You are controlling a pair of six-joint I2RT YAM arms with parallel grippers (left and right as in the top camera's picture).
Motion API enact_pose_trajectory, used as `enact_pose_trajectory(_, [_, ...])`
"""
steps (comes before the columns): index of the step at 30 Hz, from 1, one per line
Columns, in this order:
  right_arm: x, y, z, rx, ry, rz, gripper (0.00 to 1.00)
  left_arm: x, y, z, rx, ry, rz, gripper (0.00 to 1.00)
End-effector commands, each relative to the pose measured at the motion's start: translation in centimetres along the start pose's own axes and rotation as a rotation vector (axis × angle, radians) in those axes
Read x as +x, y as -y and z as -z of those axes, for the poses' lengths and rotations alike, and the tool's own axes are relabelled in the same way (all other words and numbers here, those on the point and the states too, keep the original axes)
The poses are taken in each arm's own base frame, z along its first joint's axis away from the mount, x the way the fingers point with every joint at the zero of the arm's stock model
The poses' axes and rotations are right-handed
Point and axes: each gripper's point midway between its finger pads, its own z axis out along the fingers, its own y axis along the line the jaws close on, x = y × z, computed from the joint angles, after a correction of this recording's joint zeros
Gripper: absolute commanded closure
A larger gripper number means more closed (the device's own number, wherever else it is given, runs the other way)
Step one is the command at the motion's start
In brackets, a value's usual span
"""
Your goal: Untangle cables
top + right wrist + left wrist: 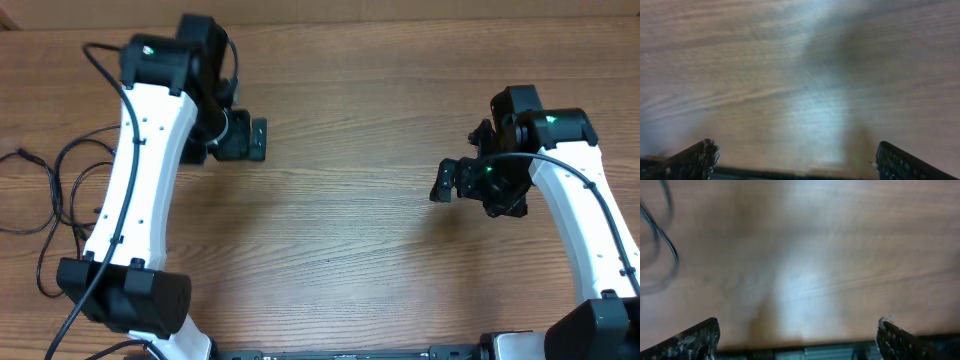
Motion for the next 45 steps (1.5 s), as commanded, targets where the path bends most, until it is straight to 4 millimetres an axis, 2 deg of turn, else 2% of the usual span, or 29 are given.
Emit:
enact_pose_trajectory(1, [0.1,0.7,1.0,0.044,0.025,-0.006,0.0,3.7,-0.7,-0.1,-0.022,-0.036,0.073,0.0])
enact_pose_trajectory(5, [0.0,0.5,1.7,0.033,0.084,-0.003,0.0,6.9,-2.0,-0.2,-0.056,-0.042,0.091,0.01])
enact_pose_trajectory(7, [0.0,0.3,2.7,0.017,0.163,0.008,0.0,8.7,-3.6,0.1,-0.118,0.002,0.117,0.0])
enact_pose_trajectory(12, [0.6,0.4,5.6,0.005,0.371,0.011,0.0,10.2,-4.0,0.2,-0.069,0.209,0.11,0.0])
enact_pose_trajectory(16, [1.9,0.2,7.9,-0.024,0.53,0.035,0.0,10.9,-4.1,0.8,-0.013,0.41,0.102,0.0])
enact_pose_trajectory(21, [4.4,0.1,10.8,-0.073,0.757,0.075,0.0,12.4,-4.1,3.6,0.074,0.714,0.089,0.01])
enact_pose_trajectory(22, [5.7,0.1,11.5,-0.089,0.826,0.087,0.0,13.2,-4.2,5.1,0.105,0.833,0.084,0.01])
enact_pose_trajectory(26, [7.5,0.1,13.0,-0.11,0.92,0.104,0.0,14.9,-4.4,7.5,0.142,0.98,0.079,0.0])
enact_pose_trajectory(29, [7.8,-0.1,13.6,-0.127,0.951,0.116,0.0,16.0,-4.6,7.6,0.149,1.003,0.077,0.0])
enact_pose_trajectory(37, [8.0,0.0,13.3,-0.124,0.933,0.113,0.0,18.2,-5.4,4.8,0.11,0.868,0.083,0.0])
enact_pose_trajectory(45, [8.0,0.0,13.2,-0.124,0.933,0.112,0.0,18.4,-5.4,4.6,0.109,0.856,0.083,0.0])
